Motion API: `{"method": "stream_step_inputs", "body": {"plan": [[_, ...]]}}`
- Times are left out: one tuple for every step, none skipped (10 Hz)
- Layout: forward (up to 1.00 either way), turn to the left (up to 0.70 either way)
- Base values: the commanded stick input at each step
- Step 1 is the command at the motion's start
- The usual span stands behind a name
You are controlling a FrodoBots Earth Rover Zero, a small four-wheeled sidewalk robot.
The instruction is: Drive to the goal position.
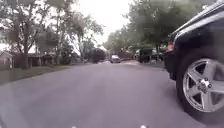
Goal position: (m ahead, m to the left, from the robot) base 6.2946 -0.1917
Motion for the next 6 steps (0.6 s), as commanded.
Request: {"method": "stream_step_inputs", "body": {"plan": [[1.0, 0.0], [1.0, 0.0], [1.0, -0.03], [1.0, -0.02], [1.0, 0.0], [1.0, 0.0]]}}
